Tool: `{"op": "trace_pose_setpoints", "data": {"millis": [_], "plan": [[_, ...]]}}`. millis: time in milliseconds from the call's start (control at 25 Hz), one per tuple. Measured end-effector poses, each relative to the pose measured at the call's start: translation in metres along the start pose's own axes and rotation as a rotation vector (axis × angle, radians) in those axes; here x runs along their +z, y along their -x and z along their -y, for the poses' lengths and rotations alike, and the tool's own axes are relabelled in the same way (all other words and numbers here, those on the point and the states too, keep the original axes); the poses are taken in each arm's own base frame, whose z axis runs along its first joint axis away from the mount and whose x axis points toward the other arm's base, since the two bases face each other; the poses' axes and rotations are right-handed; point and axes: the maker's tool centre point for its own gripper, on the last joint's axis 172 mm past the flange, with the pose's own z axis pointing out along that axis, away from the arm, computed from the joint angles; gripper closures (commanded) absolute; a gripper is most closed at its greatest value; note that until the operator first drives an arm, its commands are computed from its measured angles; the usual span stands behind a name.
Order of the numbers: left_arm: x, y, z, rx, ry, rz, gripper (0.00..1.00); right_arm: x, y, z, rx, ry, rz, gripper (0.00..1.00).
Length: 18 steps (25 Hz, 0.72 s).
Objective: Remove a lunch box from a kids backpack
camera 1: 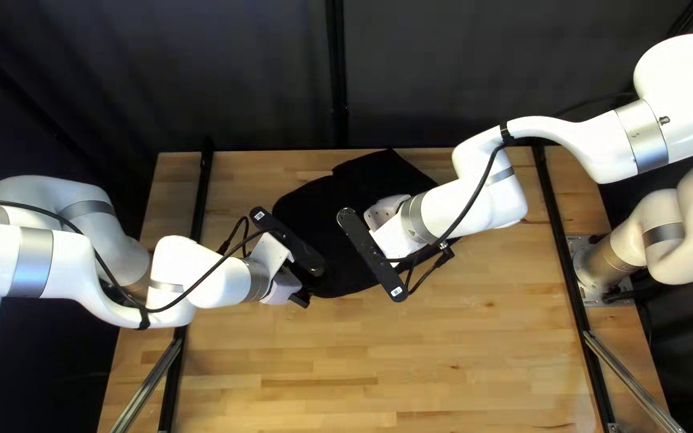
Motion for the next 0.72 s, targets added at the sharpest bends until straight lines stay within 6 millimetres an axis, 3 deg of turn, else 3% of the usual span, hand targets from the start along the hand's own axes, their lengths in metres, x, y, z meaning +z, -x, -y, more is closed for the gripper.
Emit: {"op": "trace_pose_setpoints", "data": {"millis": [440, 720], "plan": [[0.001, -0.013, -0.008, 0.000, 0.019, -0.018, 1.00, -0.001, -0.002, 0.003, 0.002, -0.008, 0.007, 1.00], [-0.005, -0.014, -0.003, 0.007, 0.023, -0.022, 1.00, -0.002, -0.002, 0.013, 0.003, -0.017, 0.013, 1.00]]}}
